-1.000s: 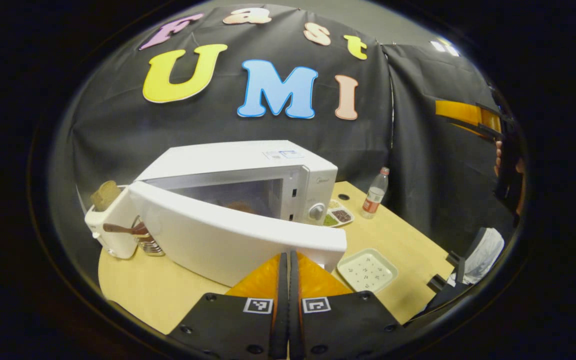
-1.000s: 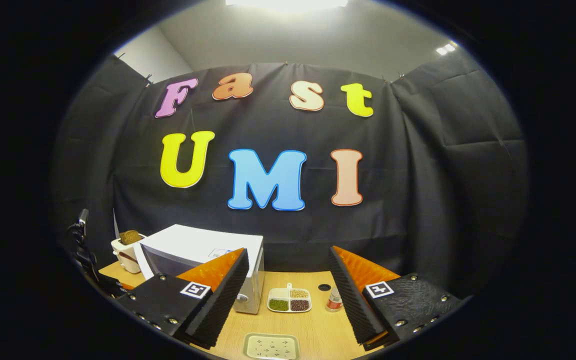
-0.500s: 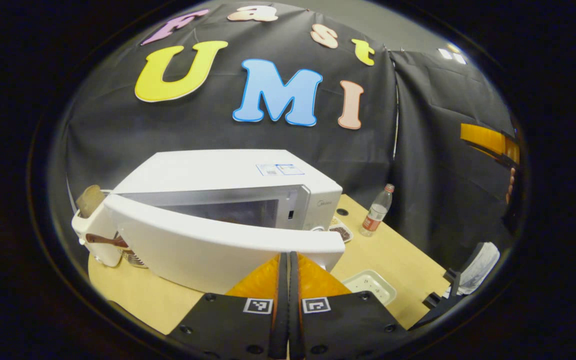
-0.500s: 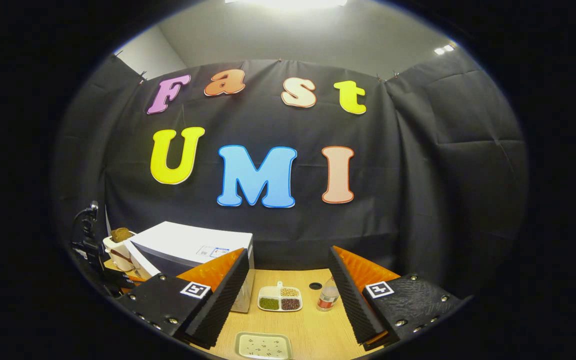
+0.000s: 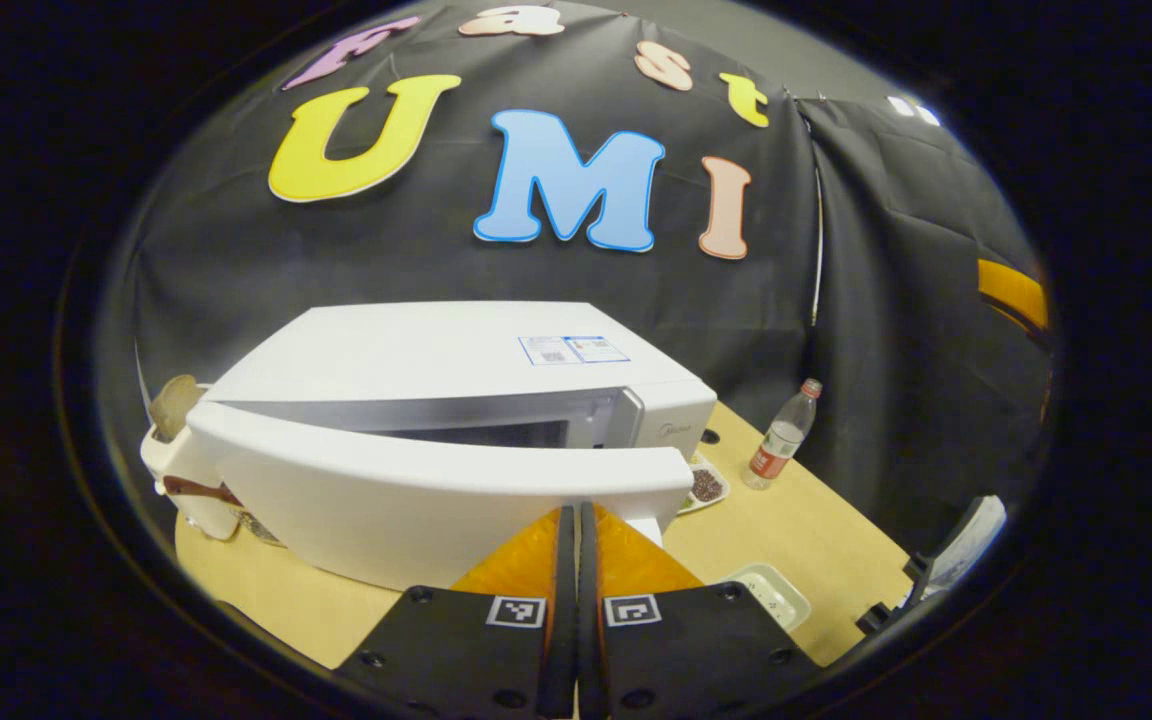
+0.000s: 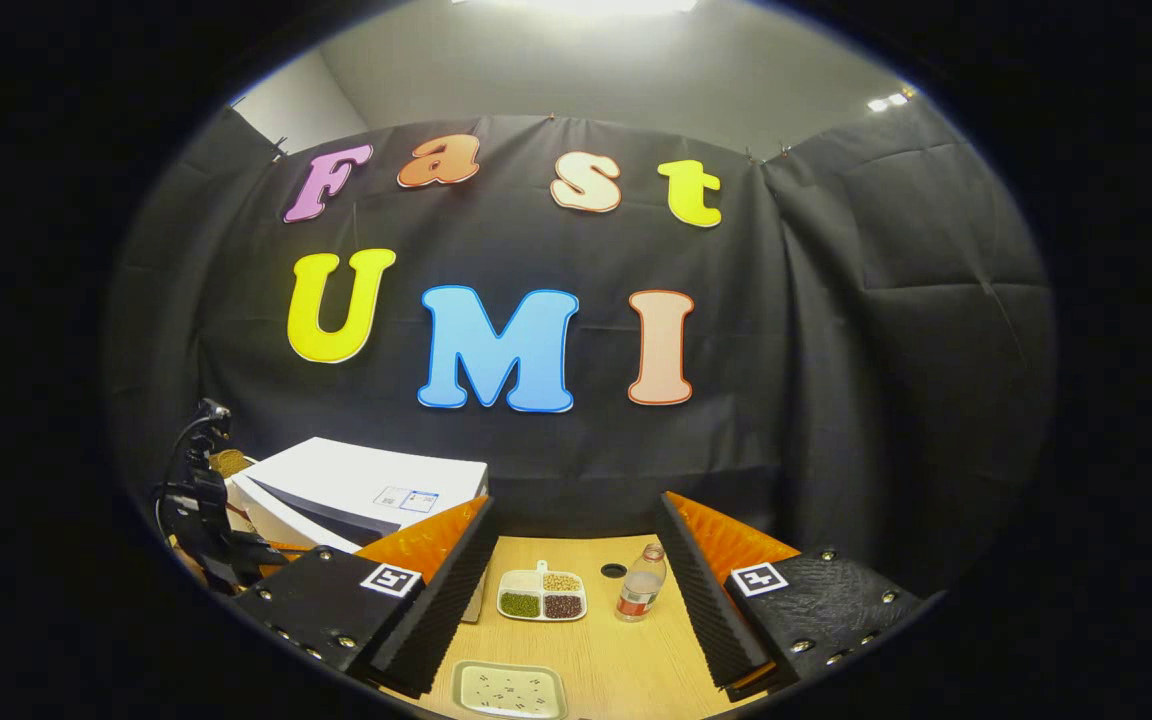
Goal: Open the microwave oven with the left hand, put the food in, and close the microwave oven.
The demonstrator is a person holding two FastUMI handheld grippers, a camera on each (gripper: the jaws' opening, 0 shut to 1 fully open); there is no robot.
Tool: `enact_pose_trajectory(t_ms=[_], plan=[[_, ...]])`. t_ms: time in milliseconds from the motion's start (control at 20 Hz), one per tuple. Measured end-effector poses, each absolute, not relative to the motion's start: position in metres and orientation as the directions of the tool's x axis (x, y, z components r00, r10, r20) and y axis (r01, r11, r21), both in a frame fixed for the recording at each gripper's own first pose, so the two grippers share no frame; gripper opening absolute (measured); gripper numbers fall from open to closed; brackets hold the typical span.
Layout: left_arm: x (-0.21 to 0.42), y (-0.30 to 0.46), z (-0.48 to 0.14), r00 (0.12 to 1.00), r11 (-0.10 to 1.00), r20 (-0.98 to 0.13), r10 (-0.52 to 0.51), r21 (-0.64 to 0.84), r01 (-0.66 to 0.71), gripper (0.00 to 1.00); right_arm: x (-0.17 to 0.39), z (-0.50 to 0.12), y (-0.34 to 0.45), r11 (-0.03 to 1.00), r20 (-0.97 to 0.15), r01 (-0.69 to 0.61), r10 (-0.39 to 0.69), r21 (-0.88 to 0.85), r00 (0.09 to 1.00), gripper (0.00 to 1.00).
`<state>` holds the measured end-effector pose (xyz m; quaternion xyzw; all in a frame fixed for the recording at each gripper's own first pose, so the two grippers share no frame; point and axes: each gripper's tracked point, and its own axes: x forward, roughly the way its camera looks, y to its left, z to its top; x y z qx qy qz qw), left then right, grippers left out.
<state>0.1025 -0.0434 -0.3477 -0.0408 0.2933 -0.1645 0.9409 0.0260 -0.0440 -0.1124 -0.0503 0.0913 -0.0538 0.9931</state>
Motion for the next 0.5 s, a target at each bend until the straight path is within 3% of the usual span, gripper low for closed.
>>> enact_pose_trajectory(t_ms=[500], plan=[[0.134, -0.051, -0.359, 0.764, 0.957, -0.576, -0.291, -0.176, 0.232, 0.07, 0.028, -0.107, -0.062, 0.989, -0.172, 0.110, -0.127, -0.103, 0.977, 0.96]])
